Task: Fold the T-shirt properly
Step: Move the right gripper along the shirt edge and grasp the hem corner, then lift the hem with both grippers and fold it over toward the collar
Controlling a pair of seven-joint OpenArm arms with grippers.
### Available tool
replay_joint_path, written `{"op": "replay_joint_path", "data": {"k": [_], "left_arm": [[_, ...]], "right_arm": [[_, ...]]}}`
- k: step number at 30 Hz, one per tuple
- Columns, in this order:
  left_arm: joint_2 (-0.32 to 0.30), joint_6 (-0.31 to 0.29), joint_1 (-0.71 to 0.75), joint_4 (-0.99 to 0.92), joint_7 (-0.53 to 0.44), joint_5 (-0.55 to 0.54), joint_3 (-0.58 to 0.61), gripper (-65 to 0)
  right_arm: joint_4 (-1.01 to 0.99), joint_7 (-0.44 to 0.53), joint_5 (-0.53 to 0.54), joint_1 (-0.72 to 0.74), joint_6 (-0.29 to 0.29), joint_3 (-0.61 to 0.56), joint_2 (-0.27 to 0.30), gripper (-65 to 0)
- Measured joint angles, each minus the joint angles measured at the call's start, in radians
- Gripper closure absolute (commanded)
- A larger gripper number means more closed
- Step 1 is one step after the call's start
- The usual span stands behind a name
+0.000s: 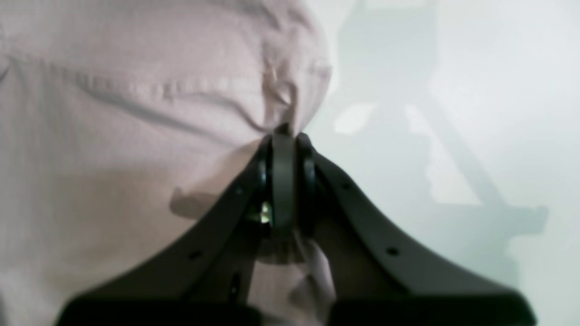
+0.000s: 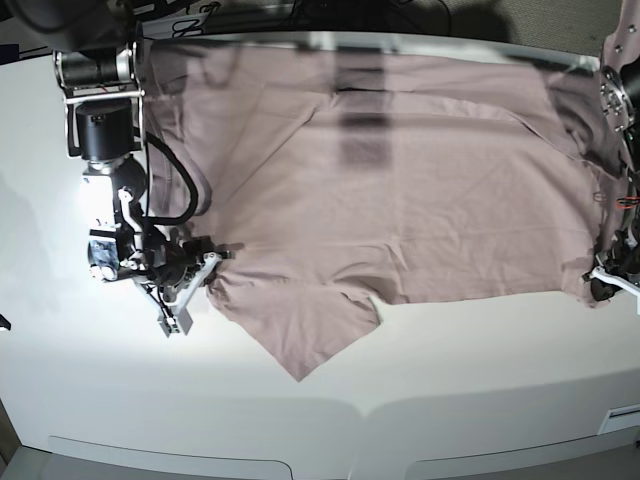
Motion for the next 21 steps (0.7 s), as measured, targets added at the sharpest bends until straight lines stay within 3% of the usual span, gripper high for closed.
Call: {"op": "replay_joint_path", "data": {"k": [13,21], "left_arm": [[0.066,0.001,-0.048,0.0,0.0,0.01,0.0,0.0],[0.068,0.001,-0.13,0.0,0.002,0.044,0.0,0.0]], "right_arm": [[-0.012,-0.029,-0.074,0.099,-0.008,0.002,0.01,0.0],[-0.013,-0.014,-0.121,0.135,-0.008,0.002,0.01,0.0]]}}
